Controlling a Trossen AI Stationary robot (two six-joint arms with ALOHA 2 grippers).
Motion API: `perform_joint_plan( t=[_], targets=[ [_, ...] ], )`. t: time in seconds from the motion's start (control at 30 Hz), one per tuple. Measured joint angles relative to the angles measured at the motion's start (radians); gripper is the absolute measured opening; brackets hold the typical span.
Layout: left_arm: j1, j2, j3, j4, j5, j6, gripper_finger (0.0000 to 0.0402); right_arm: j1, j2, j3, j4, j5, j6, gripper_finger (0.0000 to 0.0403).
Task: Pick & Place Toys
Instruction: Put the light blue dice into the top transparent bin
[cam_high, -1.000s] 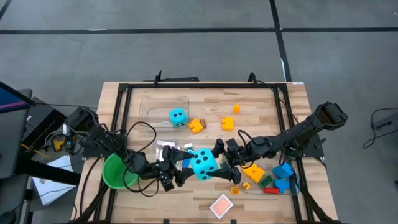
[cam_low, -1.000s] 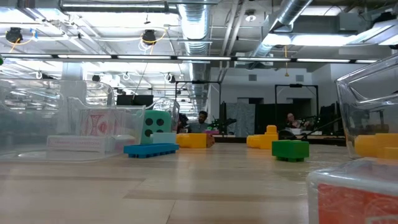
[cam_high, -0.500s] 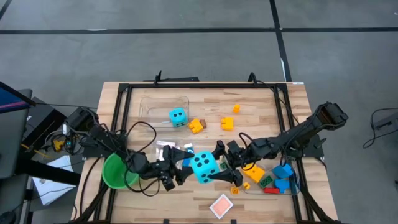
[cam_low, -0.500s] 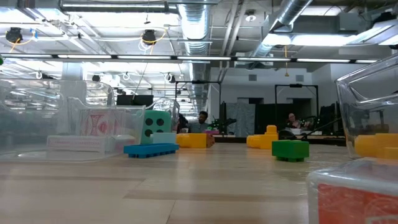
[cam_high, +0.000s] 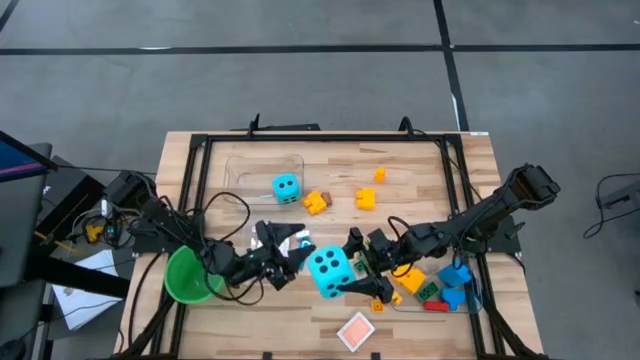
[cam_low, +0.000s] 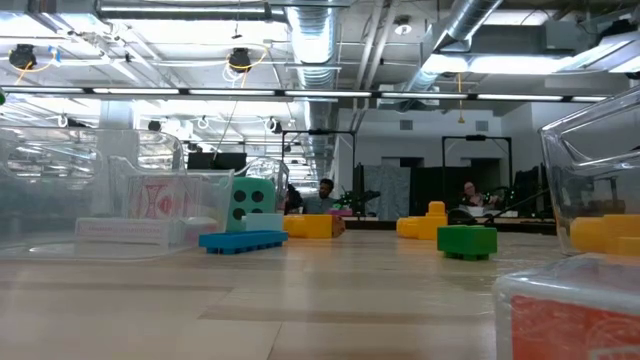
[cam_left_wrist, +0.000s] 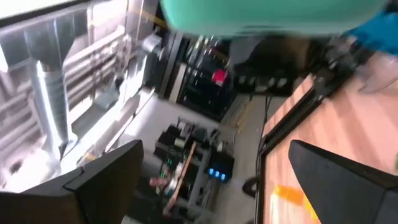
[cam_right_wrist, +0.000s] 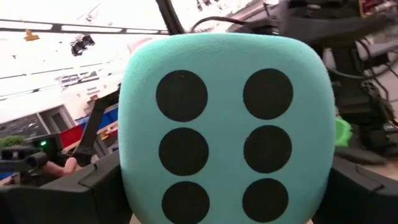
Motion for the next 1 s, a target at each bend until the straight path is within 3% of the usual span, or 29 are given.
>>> perform_joint_plan(
  t=[0.1,0.2,0.67,1.0],
  targets=[
    [-0.017,0.000,0.000,0.001,0.025,0.023,0.0396,-0.002,0.000,0.000,-0.002,0.005,-0.020,0.0351],
    [-0.028,0.000,0.000,0.008,-0.014,0.043,0.0396,-0.005,0.000,0.000,-0.003,0.029,-0.029,0.0351],
    [-0.148,0.001,0.000,0.043,0.132,0.110,0.0396,-0.047,-0.005,-0.001,-0.044,0.050,-0.037,0.0351],
    [-0.081,0.003,0.000,0.010,0.281,-0.004,0.0399,-0.040,0.000,-0.001,-0.044,0.051,-0.017,0.0351]
  ],
)
